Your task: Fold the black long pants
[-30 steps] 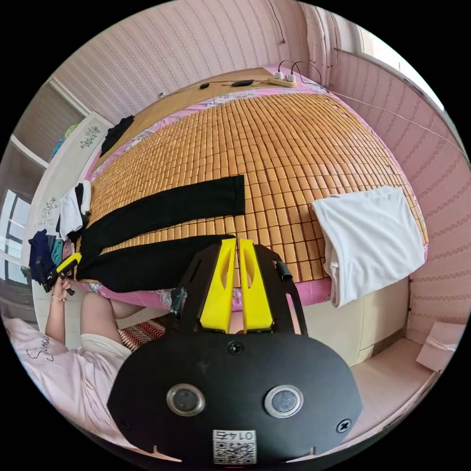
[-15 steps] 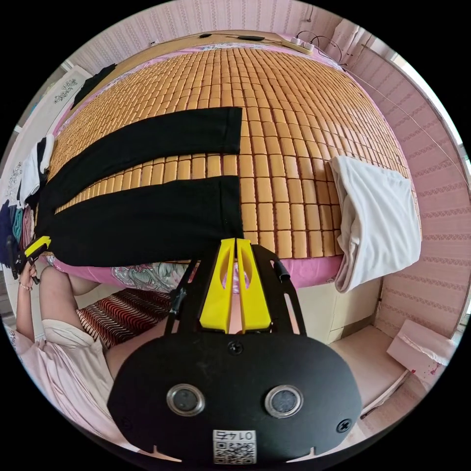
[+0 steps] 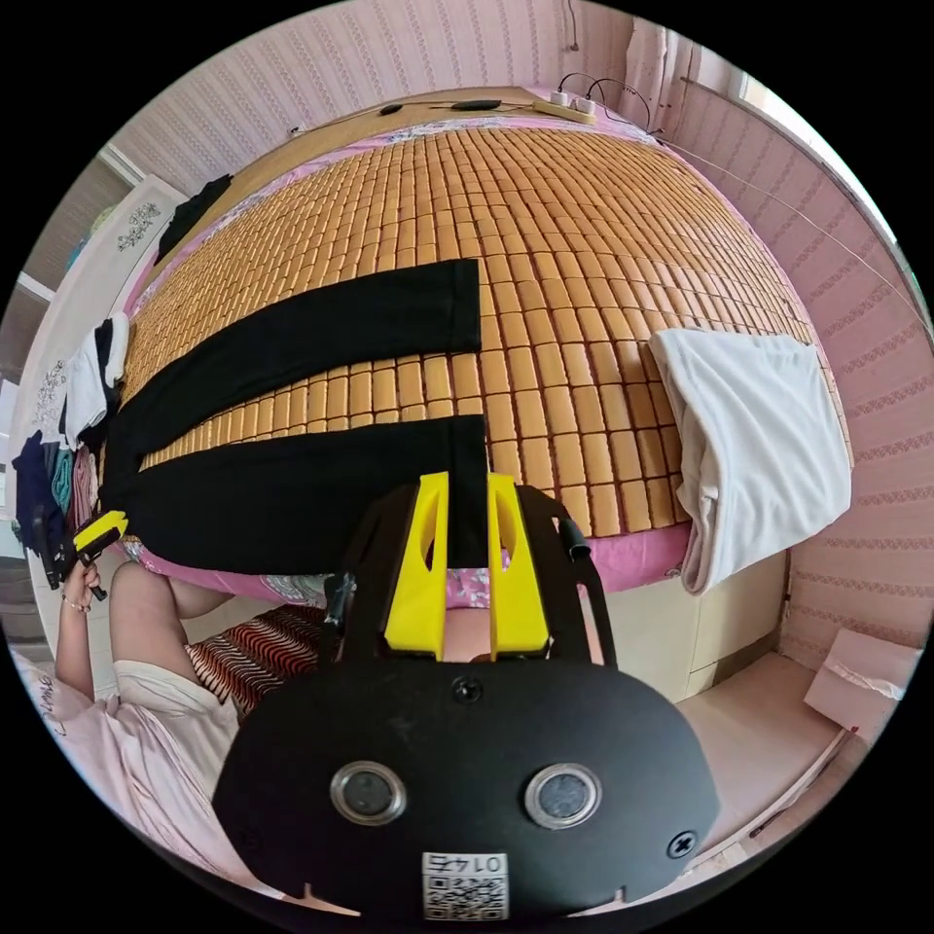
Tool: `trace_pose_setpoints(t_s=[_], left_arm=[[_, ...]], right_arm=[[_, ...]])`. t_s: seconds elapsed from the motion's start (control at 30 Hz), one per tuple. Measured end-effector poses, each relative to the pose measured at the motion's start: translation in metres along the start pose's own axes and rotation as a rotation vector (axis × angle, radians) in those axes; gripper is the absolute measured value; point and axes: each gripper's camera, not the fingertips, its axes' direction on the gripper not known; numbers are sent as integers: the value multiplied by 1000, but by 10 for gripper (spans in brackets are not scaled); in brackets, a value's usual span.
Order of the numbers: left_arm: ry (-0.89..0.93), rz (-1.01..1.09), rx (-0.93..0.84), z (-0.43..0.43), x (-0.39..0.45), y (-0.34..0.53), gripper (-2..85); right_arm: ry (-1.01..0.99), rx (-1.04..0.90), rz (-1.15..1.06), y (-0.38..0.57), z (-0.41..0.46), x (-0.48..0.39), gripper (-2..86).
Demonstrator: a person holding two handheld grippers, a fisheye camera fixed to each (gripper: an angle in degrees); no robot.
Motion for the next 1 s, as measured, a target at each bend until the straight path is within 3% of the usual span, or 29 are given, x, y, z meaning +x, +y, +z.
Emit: trace_pose_setpoints(t_s=[0.3, 0.37, 0.5, 0.63, 0.73, 0.87, 1.0], left_arm=[[-3, -9, -7, 2, 12, 14, 51], [-10, -36, 44, -13, 6, 19, 52], [-237, -16, 152, -53, -14, 29, 59], [-270, 60, -16, -21, -37, 14, 58], [-306, 74, -36, -10, -41, 19, 16], [-303, 15, 130, -52, -41, 48, 1], [-191, -75, 170, -55, -52, 67, 6]], right_arm=[[-57, 8, -41, 11, 1, 11, 11], [-158, 131, -35, 21, -27, 18, 7], [-431, 470, -145, 45, -110, 25, 5], [-618, 722, -246, 66, -169, 34, 5], [-637, 833, -287, 82, -189, 46, 6], [-526, 861, -251, 116, -184, 72, 7], [-508, 697, -95, 160, -126, 105, 9]])
